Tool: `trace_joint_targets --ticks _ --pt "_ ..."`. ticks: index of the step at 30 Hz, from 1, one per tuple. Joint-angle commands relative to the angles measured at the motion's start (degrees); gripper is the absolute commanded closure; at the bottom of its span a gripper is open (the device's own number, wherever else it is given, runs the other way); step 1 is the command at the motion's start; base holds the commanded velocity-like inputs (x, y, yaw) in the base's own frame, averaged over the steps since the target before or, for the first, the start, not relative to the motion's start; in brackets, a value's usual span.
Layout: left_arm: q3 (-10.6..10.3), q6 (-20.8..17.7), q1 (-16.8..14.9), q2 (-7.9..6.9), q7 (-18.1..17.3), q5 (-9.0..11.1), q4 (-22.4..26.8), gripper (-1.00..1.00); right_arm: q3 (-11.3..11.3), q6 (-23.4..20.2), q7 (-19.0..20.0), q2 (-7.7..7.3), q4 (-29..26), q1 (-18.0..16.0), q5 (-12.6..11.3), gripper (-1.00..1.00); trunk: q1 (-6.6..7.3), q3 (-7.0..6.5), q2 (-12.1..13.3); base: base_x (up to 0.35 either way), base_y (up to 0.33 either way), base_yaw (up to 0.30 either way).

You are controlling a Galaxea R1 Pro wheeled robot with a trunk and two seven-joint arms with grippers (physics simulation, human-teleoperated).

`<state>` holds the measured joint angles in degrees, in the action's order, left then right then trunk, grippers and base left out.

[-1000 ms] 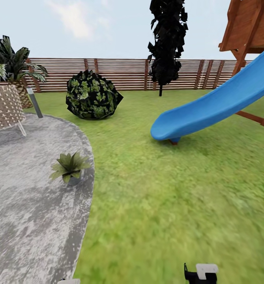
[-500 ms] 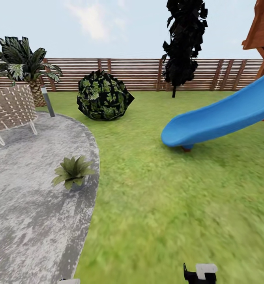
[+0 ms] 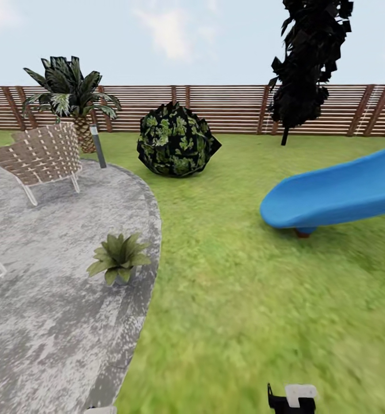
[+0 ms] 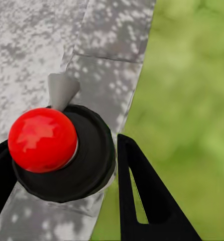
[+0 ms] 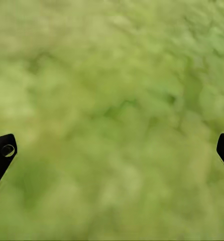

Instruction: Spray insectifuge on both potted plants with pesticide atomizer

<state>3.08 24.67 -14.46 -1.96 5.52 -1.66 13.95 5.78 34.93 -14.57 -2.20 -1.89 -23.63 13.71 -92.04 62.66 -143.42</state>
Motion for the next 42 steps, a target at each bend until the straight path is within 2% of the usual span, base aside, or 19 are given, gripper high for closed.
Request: trace_joint_targets --ticks 1,15,25,38,42 --pt "0.26 0.21 -0.05 0.03 -0.03 -0.19 -0.06 1.00 0.46 0.14 -0.20 0.00 0.04 -0.02 0.61 -1.00 -0.02 0.05 -0.02 0.339 -0.115 0.277" --pt "0.26 0.21 -0.05 0.03 0.01 -0.19 -0.06 1.00 0.46 0.14 -0.19 0.08 0.07 -0.02 0.61 -1.00 -0.02 0.05 -0.02 0.330 -0.021 0.277" --pt "0.26 0.19 -0.05 0.26 0.02 -0.19 0.01 1.00 0.46 0.14 -0.17 0.08 0.04 -0.02 0.61 -1.00 -0.02 0.05 -0.02 0.084 0.000 0.277" --pt "0.26 0.12 -0.05 0.37 0.02 -0.19 0.00 1.00 0.46 0.14 -0.16 0.09 0.06 -0.02 0.61 -1.00 -0.02 0.05 -0.02 0.327 0.000 0.274" --pt "0.24 0.12 -0.05 0.38 0.02 -0.19 -0.05 1.00 0.46 0.14 -0.12 0.09 -0.04 -0.02 0.59 -1.00 -0.02 0.05 -0.02 0.316 -0.070 0.080"
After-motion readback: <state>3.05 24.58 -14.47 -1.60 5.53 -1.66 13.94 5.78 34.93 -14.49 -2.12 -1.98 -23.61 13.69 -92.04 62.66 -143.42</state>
